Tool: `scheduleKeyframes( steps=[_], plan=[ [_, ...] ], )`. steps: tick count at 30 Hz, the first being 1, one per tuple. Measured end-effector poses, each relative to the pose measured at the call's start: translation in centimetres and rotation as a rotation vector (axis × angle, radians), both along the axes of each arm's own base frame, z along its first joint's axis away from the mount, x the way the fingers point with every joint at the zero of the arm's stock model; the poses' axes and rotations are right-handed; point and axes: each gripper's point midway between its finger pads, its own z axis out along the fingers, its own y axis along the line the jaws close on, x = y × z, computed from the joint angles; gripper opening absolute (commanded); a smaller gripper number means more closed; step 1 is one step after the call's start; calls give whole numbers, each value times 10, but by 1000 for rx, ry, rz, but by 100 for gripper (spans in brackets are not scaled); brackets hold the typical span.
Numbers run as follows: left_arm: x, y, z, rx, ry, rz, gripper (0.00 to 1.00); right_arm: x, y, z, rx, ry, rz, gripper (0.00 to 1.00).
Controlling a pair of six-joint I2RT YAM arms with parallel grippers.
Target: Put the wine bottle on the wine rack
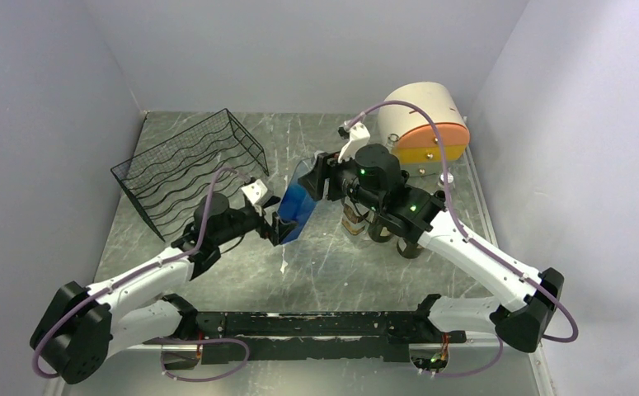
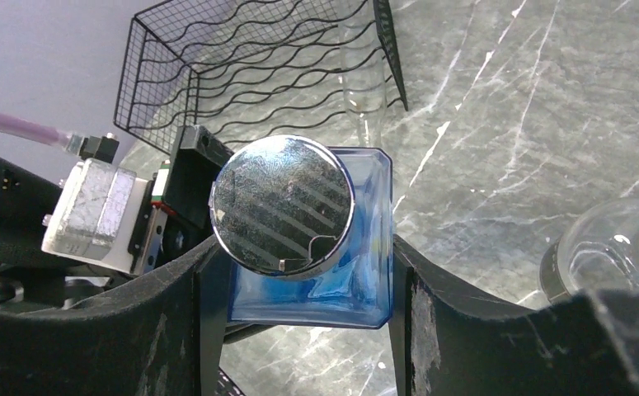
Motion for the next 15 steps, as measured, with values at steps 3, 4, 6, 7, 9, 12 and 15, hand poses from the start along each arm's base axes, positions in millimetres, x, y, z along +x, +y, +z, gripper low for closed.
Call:
scheduleKeyframes(
  steps=[3,4,6,7,9,12,15],
  plan=[
    [4,-3,0,4,-27,-5,95,-1,2,2,12,-4,9,10],
    [5,-4,1,4,-38,-6,95,-1,2,2,14,-4,11,10],
    [7,-5,2,2,-59,-13,97,-1,4,3,21,-4,15,10],
    [8,-7,4,-2,-72,-19,96,-1,4,3,28,-4,15,10],
    [9,-10,7,-10,-89,-32,85,-2,5,2,39,3,18,10],
    [8,-13,9,-17,-102,-49,71,-2,6,0,52,8,14,11],
    [9,-15,14,-31,-125,-48,84,-2,5,0,62,5,10,13]
  ],
)
